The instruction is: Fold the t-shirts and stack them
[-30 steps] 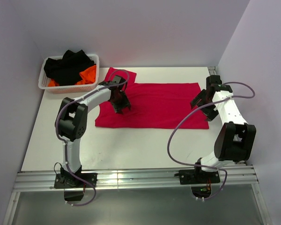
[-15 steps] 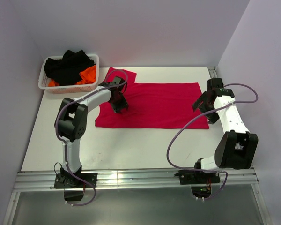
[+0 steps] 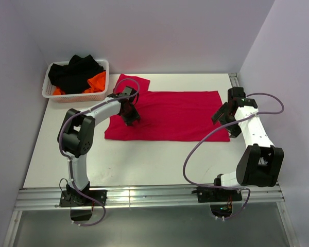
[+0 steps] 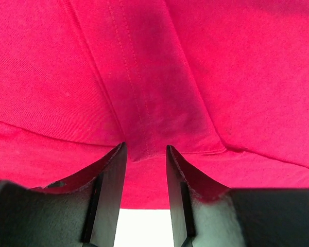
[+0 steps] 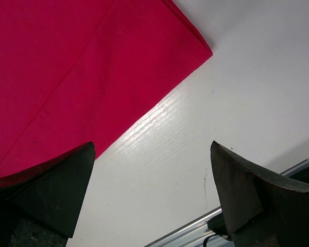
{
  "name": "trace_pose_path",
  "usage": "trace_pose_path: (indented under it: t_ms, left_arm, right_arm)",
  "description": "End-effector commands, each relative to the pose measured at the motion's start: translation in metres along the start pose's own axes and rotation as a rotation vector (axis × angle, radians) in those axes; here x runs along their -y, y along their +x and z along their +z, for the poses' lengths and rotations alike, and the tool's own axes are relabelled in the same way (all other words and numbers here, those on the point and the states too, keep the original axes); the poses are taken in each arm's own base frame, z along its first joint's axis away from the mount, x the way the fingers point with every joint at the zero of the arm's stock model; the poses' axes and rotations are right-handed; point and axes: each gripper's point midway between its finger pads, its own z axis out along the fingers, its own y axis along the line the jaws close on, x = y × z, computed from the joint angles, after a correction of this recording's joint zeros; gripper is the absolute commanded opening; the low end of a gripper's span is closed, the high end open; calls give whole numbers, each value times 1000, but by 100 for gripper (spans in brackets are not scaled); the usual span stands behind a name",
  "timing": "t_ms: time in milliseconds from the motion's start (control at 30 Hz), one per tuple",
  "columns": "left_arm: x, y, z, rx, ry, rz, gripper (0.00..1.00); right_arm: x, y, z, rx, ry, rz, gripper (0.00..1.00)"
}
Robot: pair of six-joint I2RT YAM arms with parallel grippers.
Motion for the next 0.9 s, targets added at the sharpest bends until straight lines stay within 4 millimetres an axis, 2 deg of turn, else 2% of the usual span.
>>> trace_pose_path:
  t_ms: [0, 333, 667, 867]
  left_arm:
    - [8, 0, 3, 10, 30, -13, 42]
    - [4, 6, 11, -4, 7, -6, 38]
    - [-2, 7, 1, 15, 4, -16, 38]
    - [5, -4, -21, 70, 35, -17, 39]
  right_arm:
    - [11, -3, -8, 39, 22, -3, 100]
    - [17, -2, -9, 46, 41, -3, 100]
    - [20, 3, -6, 41, 44, 0, 100]
    - [23, 4, -5, 43, 52, -4, 100]
